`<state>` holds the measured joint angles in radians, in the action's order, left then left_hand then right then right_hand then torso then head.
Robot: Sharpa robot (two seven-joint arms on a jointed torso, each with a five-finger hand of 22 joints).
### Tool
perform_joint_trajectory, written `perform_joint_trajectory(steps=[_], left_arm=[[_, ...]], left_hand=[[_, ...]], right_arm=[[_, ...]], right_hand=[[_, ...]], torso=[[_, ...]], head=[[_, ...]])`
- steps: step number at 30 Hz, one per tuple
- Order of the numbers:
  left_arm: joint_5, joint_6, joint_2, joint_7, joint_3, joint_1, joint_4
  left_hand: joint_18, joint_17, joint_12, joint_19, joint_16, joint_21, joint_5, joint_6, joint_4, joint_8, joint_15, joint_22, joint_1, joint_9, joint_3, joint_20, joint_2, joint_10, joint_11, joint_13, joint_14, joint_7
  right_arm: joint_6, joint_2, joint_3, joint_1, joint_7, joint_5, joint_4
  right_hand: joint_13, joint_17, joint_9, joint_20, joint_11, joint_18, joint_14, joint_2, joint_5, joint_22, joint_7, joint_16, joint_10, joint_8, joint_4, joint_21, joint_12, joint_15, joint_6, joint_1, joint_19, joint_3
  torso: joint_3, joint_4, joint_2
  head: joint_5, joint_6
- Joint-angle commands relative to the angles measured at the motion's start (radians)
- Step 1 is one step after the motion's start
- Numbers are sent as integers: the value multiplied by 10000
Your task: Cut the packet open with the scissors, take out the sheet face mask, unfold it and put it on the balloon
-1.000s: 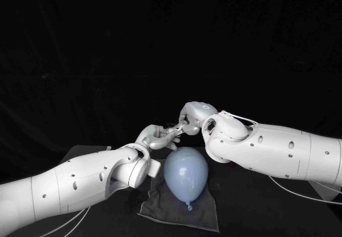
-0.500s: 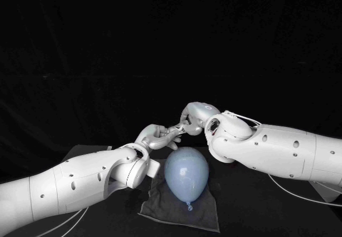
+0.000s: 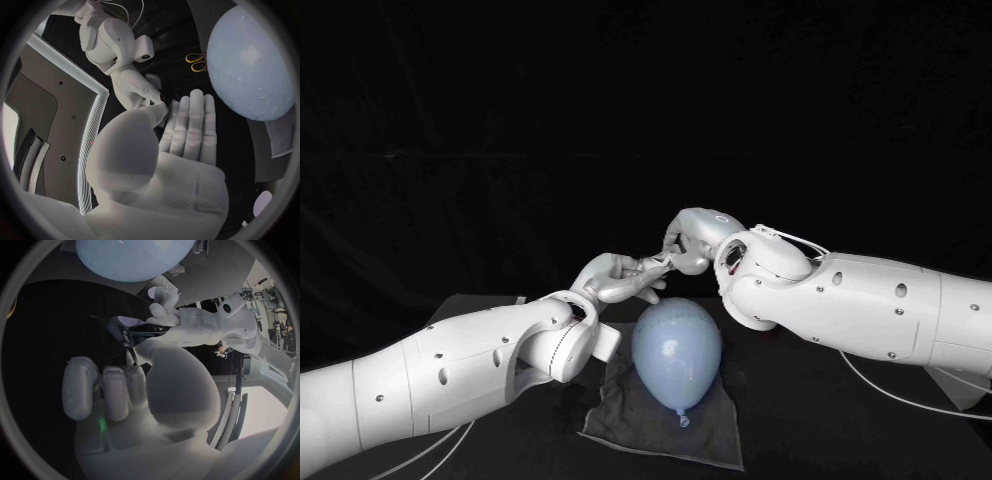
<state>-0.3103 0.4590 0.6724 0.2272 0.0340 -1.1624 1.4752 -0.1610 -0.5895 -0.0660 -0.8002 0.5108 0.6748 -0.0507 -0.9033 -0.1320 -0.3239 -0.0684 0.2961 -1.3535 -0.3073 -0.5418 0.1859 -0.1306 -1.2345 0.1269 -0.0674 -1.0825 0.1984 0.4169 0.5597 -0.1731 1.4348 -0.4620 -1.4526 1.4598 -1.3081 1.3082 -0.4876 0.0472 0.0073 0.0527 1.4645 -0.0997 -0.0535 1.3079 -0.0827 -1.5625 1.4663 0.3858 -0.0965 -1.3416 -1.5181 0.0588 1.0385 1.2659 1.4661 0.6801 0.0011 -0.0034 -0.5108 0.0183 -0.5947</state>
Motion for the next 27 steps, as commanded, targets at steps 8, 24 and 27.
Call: perform_joint_trajectory(steps=[8, 24, 27], left_arm=[[128, -604, 29, 298, -19, -18, 25], [218, -812, 62, 364, -18, -17, -4], [304, -691, 74, 324, -18, -17, -13]], left_hand=[[-176, -91, -15, -151, 137, -369, 29, 203, -215, 105, -57, -269, 135, 57, 472, 226, -197, 201, 45, -9, 188, 40], [-151, -56, 5, -138, 84, -171, 23, 87, 327, 143, -90, -170, -957, 87, 47, 140, 962, 341, 79, 13, 378, 65], [-148, -82, -8, -37, 135, -340, 60, 179, -342, 230, -157, -275, -157, 123, 360, 246, 714, 417, 136, 4, 376, 108]], right_arm=[[95, 60, 1, 0, 13, 40, 77], [50, 214, 2, -1, 49, -87, 298], [7, 261, 2, -1, 52, -208, 377]], right_hand=[[-2406, 2523, -15, 21, -41, -55, 1040, 93, 47, 1659, 0, -41, 890, 62, -28, -85, -76, 5, 78, -1, 122, 22], [-2409, 2540, -17, 19, -44, -58, 1044, 100, 47, 1667, 3, -48, 892, 66, -32, -101, -82, 8, 81, -1, 130, 28], [-2411, 2544, -19, 16, -48, -64, 1044, 107, 47, 1681, 7, -50, 894, 72, -38, -131, -87, 12, 83, -1, 143, 35]], torso=[[2, -2, 1], [-1, 0, 0], [-3, -7, 1]], head=[[-16, -43], [-27, -78], [-20, -82]])
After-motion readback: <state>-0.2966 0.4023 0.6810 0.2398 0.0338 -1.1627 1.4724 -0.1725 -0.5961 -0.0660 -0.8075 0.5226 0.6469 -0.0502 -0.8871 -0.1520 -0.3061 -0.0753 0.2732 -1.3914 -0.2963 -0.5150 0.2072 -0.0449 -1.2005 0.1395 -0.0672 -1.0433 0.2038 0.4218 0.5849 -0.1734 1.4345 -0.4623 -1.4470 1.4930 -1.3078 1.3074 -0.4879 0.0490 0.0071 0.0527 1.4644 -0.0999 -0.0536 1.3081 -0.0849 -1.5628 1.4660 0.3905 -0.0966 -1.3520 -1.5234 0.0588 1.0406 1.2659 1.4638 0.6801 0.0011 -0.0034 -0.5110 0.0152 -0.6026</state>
